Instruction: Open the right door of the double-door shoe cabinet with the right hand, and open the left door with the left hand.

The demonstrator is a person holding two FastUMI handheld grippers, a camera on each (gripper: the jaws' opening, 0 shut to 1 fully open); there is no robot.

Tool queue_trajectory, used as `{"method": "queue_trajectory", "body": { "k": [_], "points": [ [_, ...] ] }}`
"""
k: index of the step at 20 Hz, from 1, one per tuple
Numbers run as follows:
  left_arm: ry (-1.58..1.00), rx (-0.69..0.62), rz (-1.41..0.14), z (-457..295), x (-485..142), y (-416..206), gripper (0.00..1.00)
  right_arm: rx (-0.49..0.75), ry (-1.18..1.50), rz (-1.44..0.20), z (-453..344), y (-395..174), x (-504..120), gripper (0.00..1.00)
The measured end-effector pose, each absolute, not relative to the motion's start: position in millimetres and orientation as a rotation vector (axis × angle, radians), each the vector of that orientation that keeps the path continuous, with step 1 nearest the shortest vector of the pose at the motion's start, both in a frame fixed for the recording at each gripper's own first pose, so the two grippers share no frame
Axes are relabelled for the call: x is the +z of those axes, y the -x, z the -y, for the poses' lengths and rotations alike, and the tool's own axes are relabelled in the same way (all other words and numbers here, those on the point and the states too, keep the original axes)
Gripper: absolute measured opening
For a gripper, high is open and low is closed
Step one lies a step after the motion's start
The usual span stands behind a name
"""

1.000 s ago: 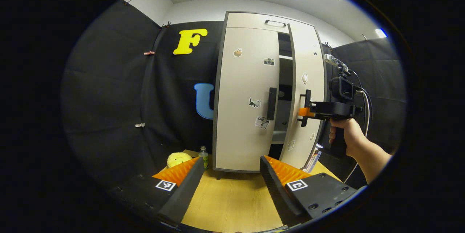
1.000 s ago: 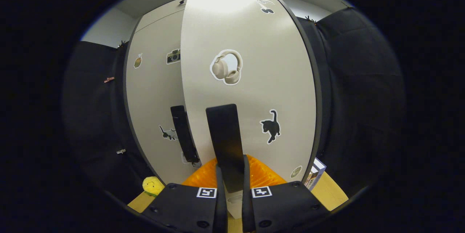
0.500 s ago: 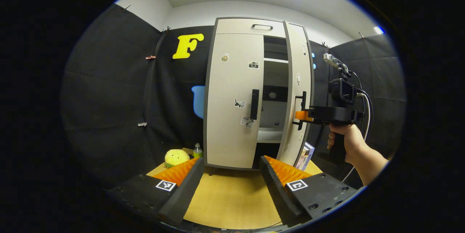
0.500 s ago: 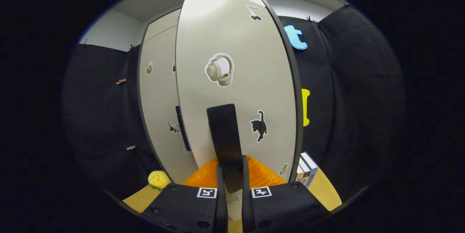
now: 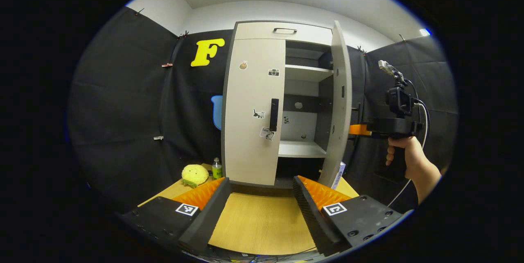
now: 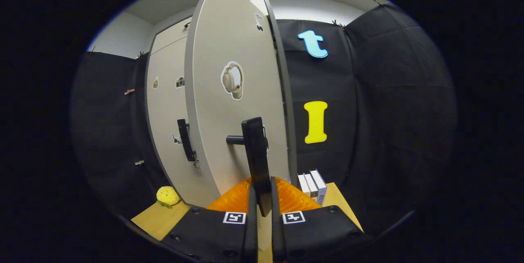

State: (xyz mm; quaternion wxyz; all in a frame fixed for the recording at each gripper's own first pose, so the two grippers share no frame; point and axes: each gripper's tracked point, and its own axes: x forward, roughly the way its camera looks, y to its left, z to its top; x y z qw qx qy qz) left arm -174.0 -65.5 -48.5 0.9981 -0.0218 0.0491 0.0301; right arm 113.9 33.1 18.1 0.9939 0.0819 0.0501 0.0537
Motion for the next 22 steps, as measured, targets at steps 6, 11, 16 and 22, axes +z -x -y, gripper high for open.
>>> {"method": "queue_trajectory", "body": {
  "k": [6,11,16,22],
  "points": [
    [0.02,0.033,-0.077,78.8,-38.2,184.2,0.95,0.102,-0.247,-0.148,-16.0,-115.2,11.4,0.07],
    [0.019,0.039,-0.082,83.5,-38.7,192.4,0.95,0.073,-0.184,-0.108,-3.7,-108.8,16.2,0.06],
    [0.012,0.033,-0.088,84.6,-36.7,185.7,0.95,0.076,-0.169,-0.103,-2.6,-93.1,13.2,0.06],
    [0.014,-0.012,-0.097,77.7,-40.2,139.9,0.95,0.076,-0.119,-0.074,-8.2,-66.2,16.0,0.05]
  ]
}}
